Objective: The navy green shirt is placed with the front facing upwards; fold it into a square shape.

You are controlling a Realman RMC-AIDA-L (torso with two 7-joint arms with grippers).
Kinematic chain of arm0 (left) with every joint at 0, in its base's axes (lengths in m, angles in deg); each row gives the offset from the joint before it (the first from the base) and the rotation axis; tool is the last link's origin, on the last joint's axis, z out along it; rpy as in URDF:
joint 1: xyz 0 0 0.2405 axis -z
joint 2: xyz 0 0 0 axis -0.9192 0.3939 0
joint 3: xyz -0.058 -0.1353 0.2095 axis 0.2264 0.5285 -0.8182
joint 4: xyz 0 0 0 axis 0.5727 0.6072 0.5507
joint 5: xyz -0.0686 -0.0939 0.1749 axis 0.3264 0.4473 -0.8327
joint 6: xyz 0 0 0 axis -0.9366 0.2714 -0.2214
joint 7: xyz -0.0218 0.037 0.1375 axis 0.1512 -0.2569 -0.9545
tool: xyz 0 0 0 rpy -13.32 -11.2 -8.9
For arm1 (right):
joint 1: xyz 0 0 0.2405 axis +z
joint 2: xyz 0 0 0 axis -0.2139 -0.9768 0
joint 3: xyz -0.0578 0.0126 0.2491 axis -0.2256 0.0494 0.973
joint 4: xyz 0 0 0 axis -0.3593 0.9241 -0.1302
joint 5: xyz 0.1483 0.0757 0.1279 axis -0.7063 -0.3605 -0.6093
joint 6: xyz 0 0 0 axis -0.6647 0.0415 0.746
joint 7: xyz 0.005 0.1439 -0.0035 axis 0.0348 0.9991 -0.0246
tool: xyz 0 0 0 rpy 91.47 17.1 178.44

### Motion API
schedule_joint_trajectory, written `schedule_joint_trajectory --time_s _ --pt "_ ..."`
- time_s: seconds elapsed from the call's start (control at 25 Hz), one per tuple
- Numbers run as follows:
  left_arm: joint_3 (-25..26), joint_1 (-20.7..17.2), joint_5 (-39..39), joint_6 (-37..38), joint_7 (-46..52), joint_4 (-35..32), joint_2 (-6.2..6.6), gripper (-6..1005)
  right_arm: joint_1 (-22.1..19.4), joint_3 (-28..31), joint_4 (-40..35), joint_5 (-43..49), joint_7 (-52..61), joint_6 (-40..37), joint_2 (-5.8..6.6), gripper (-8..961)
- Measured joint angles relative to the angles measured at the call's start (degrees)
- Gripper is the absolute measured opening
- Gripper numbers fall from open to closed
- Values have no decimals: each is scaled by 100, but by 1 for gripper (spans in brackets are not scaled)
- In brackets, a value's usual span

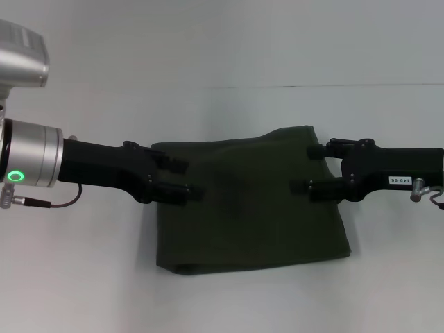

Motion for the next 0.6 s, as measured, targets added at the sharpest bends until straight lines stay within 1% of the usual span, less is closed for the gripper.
schedule_joint_trajectory --time_s 0.6 --pt "0 13 6 1 0 -9 0 709 0 0 2 0 -3 -4 0 941"
